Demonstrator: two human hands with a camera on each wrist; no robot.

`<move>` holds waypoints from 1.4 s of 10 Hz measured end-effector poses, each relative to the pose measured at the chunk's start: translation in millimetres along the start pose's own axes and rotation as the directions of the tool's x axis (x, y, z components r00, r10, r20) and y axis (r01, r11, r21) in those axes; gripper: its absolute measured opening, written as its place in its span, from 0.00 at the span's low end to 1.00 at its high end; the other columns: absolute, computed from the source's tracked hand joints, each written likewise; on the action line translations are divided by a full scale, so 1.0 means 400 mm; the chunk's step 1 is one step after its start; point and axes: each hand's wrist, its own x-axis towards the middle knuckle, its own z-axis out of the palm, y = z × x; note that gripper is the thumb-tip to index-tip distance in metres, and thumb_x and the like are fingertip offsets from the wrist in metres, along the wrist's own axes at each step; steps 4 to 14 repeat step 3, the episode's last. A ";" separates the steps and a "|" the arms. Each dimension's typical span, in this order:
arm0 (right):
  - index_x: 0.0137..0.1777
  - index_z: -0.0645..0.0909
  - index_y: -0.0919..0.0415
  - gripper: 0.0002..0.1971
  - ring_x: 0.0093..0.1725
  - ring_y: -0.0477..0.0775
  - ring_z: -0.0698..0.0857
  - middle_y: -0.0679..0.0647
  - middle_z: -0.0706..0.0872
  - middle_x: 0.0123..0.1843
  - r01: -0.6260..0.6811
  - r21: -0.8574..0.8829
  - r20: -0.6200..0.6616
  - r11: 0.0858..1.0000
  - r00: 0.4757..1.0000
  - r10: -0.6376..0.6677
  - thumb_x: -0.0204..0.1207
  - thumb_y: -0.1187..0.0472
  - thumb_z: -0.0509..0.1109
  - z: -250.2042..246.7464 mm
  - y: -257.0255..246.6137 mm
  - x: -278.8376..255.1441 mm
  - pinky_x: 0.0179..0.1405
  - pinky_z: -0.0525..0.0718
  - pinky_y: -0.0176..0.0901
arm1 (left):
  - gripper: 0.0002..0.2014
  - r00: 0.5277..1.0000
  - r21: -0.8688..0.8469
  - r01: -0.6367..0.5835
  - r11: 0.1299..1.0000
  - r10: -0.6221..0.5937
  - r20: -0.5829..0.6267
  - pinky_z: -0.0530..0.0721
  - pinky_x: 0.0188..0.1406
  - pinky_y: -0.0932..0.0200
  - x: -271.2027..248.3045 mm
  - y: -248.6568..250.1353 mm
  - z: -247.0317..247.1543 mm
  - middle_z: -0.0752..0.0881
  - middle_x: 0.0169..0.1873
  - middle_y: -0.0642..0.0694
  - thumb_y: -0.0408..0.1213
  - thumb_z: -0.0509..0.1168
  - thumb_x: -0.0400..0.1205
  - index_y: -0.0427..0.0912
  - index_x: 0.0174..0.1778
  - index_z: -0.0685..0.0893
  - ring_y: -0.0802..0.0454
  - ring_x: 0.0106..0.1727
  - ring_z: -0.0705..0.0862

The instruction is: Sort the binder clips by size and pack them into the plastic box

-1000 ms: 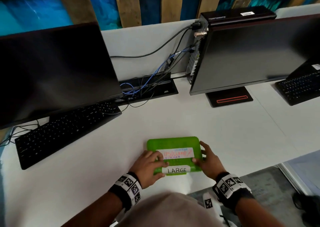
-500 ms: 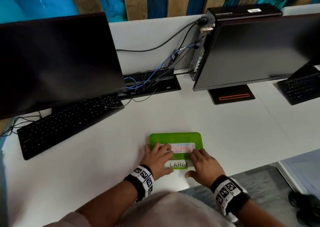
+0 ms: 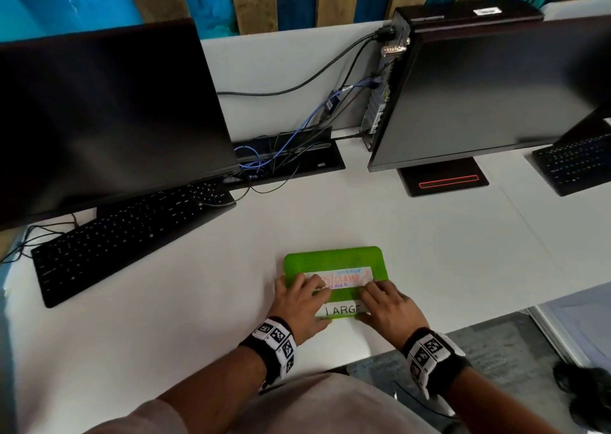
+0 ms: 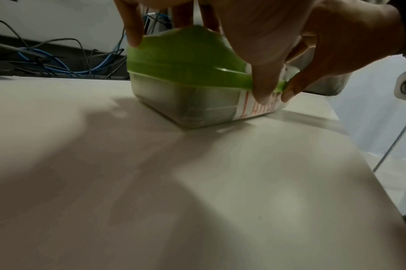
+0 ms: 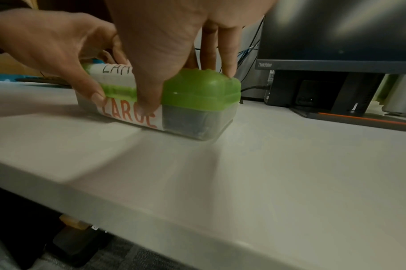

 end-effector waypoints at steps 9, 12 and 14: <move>0.31 0.81 0.50 0.25 0.31 0.49 0.83 0.44 0.84 0.30 0.087 -0.044 -0.028 0.995 0.996 -0.088 0.73 0.33 0.54 -0.078 0.068 0.063 0.25 0.81 0.38 | 0.25 0.978 -0.363 0.097 0.927 -0.155 -0.137 0.70 0.72 0.54 -0.076 -0.131 -0.026 0.69 0.71 0.55 0.66 0.57 0.74 0.62 0.65 0.73 0.57 0.69 0.66; 0.31 0.81 0.50 0.25 0.31 0.49 0.83 0.44 0.84 0.30 0.087 -0.044 -0.028 0.995 0.996 -0.088 0.73 0.33 0.54 -0.078 0.068 0.063 0.25 0.81 0.38 | 0.25 0.978 -0.363 0.097 0.927 -0.155 -0.137 0.70 0.72 0.54 -0.076 -0.131 -0.026 0.69 0.71 0.55 0.66 0.57 0.74 0.62 0.65 0.73 0.57 0.69 0.66; 0.31 0.81 0.50 0.25 0.31 0.49 0.83 0.44 0.84 0.30 0.087 -0.044 -0.028 0.995 0.996 -0.088 0.73 0.33 0.54 -0.078 0.068 0.063 0.25 0.81 0.38 | 0.25 0.978 -0.363 0.097 0.927 -0.155 -0.137 0.70 0.72 0.54 -0.076 -0.131 -0.026 0.69 0.71 0.55 0.66 0.57 0.74 0.62 0.65 0.73 0.57 0.69 0.66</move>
